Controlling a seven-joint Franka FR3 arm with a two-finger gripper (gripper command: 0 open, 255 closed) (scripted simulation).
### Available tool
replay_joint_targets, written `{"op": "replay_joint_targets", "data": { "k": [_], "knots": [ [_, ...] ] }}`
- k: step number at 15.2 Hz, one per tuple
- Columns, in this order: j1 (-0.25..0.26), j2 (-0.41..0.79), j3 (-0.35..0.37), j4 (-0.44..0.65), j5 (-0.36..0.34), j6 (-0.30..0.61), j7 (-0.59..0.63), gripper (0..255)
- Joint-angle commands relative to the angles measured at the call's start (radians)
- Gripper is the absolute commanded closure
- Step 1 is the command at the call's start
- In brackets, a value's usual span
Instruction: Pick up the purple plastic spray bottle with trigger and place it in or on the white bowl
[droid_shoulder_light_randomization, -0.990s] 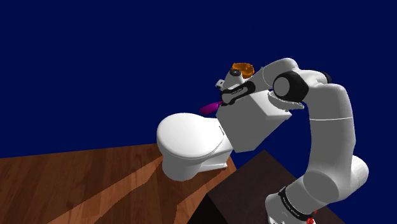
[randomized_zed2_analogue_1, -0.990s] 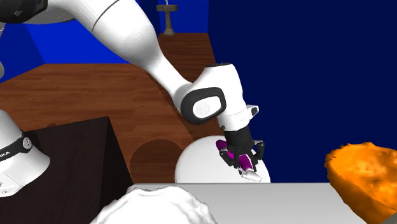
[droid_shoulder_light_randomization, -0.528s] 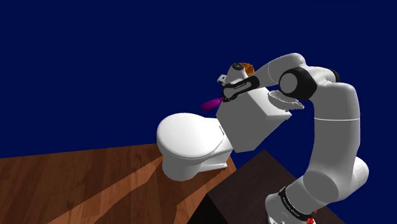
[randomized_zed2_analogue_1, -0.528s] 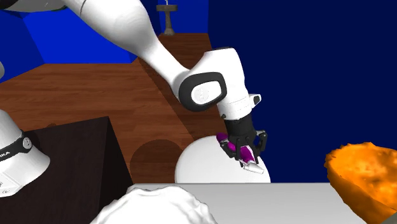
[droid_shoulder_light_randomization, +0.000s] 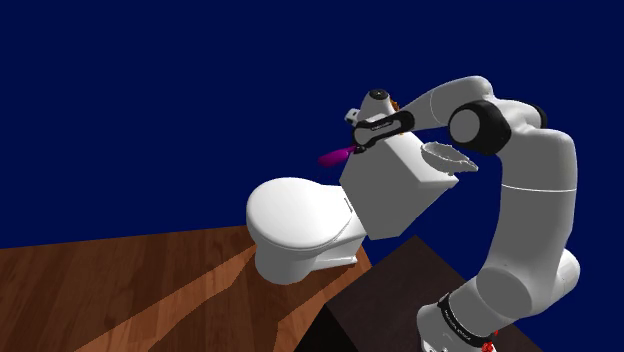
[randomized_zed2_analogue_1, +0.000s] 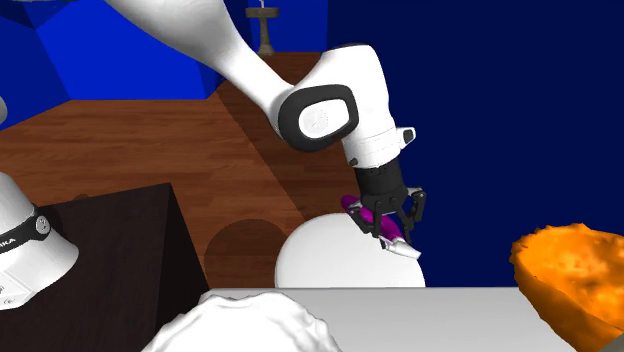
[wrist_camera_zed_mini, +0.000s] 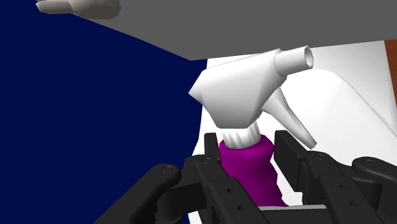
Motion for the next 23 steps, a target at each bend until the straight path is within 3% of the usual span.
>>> {"op": "replay_joint_targets", "data": {
  "k": [1, 23],
  "knots": [
    [-0.001, -0.019, 0.003, 0.002, 0.004, -0.020, -0.008, 255],
    [-0.011, -0.175, 0.029, 0.065, 0.045, -0.235, -0.085, 255]
  ]
}}
